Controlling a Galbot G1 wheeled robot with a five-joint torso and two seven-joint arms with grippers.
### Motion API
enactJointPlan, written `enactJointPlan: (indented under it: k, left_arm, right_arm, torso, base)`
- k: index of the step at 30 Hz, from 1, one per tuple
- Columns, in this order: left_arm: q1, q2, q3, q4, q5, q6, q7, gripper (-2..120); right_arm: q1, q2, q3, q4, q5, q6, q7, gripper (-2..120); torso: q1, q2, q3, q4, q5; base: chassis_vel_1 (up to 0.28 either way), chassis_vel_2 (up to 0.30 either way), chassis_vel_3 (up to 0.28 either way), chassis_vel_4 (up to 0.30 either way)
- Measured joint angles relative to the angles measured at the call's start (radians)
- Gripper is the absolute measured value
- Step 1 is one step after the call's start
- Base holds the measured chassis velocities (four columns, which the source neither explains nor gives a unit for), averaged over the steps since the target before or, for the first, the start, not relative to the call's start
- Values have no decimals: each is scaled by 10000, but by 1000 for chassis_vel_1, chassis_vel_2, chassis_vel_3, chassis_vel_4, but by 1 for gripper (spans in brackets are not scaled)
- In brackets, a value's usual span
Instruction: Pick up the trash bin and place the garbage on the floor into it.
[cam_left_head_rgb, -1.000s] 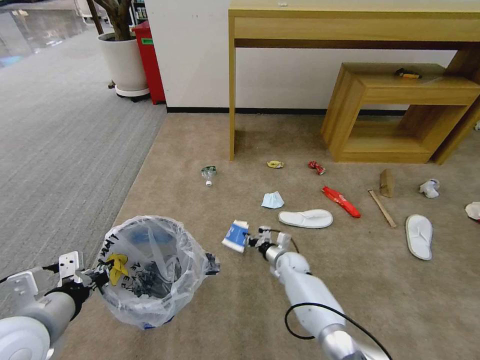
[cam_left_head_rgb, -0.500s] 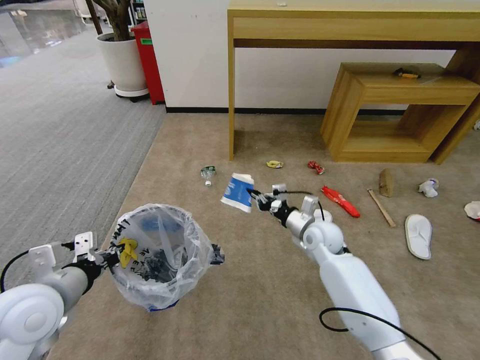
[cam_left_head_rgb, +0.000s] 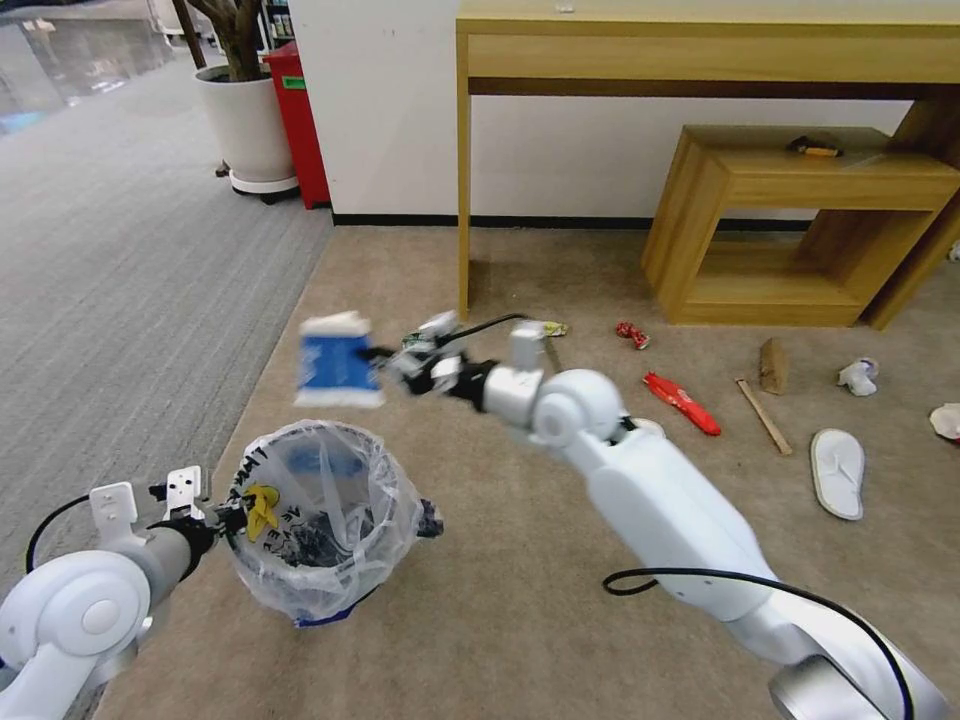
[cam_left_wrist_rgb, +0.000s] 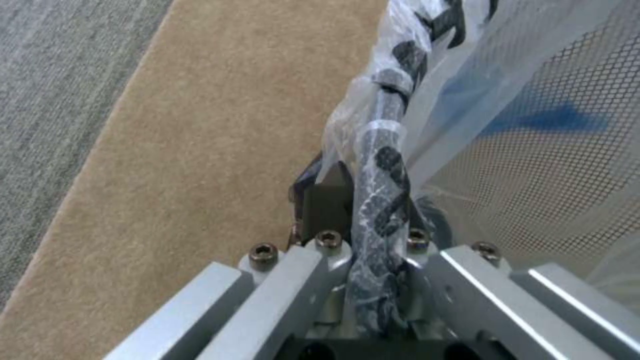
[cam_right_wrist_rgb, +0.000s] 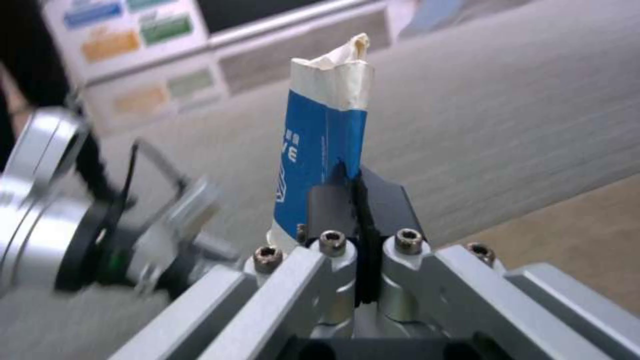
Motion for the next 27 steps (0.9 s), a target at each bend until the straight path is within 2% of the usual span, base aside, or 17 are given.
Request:
enactJointPlan:
  k: [1, 8, 13, 15, 17, 19, 20, 23, 25, 27]
  left_arm:
    - [-4, 2, -52, 89, 1, 0, 13, 0]
    - [12, -66, -202, 197, 28, 0, 80, 0]
    - [-10, -237, -226, 193, 62, 0, 33, 0]
    - [-14, -258, -230, 186, 64, 0, 26, 0]
    - [-7, -326, -252, 129, 65, 0, 6, 0]
    - [-4, -335, -257, 123, 65, 0, 3, 0]
    - [12, -380, -279, 96, 65, 0, -18, 0]
    - [38, -447, -327, 93, 64, 0, -87, 0]
    - [110, -584, -519, 174, 69, 0, -135, 0]
    - [140, -626, -574, 189, 73, -1, -142, 0]
  right_arm:
    - [188, 89, -395, -115, -134, 5, 13, 0]
    - [523, 297, -1082, -371, -919, 17, -63, 0]
    - [597, 328, -1416, -306, -1214, -12, 352, 18]
    - [608, 329, -1438, -276, -1211, -19, 380, 22]
    - [609, 311, -1484, -185, -1102, -30, 445, 35]
    - [606, 308, -1484, -168, -1070, -37, 464, 35]
    - [569, 302, -1474, -110, -942, -50, 567, 43]
    - [505, 295, -1355, -48, -855, -65, 763, 52]
    - [305, 237, -916, 111, -688, -99, 1342, 63]
    - [238, 204, -764, 167, -649, -128, 1470, 65]
  torso:
    - [0, 0, 0, 0, 0]
    - [0, 0, -1, 0, 2]
    - [0, 0, 0, -2, 2]
    - [0, 0, -1, -2, 2]
    - [0, 0, 0, -2, 3]
    - [0, 0, -1, -3, 3]
    - [-1, 0, -1, -3, 3]
    - [0, 0, -1, -1, 3]
    - [0, 0, 0, -1, 4]
    - [0, 0, -1, 0, 4]
  base:
    - [0, 0, 0, 0]
    - [0, 0, 0, 0]
    - [0, 0, 0, 0]
    - [0, 0, 0, 0]
    - [0, 0, 0, 0]
    - [0, 0, 0, 0]
    - [0, 0, 0, 0]
    - [0, 0, 0, 0]
    - [0, 0, 0, 0]
    - [0, 0, 0, 0]
